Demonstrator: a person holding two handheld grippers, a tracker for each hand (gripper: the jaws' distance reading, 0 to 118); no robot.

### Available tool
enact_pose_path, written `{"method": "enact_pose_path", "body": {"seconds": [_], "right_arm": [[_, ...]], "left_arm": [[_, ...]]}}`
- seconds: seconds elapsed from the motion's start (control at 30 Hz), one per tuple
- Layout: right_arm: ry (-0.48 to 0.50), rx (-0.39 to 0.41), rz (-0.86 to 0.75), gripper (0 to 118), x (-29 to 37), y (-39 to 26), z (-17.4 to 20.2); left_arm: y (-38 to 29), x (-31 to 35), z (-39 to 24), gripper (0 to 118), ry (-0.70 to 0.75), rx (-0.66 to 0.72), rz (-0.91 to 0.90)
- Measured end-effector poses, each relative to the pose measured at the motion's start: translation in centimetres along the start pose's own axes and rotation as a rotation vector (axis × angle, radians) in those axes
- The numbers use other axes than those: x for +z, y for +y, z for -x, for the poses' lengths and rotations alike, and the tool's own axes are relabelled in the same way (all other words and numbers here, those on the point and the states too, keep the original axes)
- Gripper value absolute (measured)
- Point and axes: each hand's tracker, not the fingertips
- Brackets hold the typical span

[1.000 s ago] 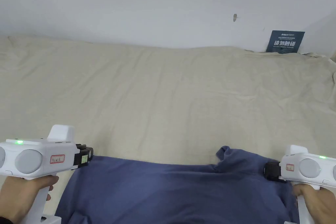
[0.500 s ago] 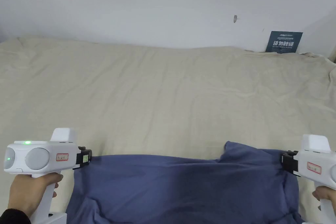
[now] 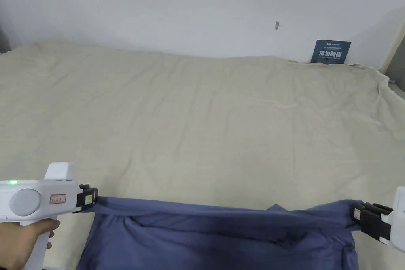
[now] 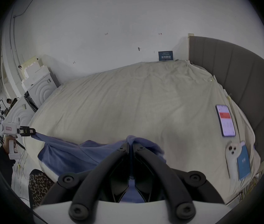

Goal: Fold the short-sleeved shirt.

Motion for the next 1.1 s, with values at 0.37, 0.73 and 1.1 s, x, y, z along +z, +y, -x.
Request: {"method": "enact_pose_path", "body": {"seconds": [0.37,0.73,1.1], "right_arm": [[-0.110,-0.048,0.176,1,-2.6,-9.9,-1.5],[-0.159,-0.117,0.230,3,-4.8,-12.6,-1.7],[-0.174,-0.013,-0.104,73,2.8,-5.0,1.4]], "left_arm": [[-7.5,-2.1,0.4,0,0.085,-0.072,0.127],[-10.5,-4.0,0.7,0,0.121,-0.040,0.152],[-5.7,3.0,-1.4,106,0.019,0.019,-0.129]]}}
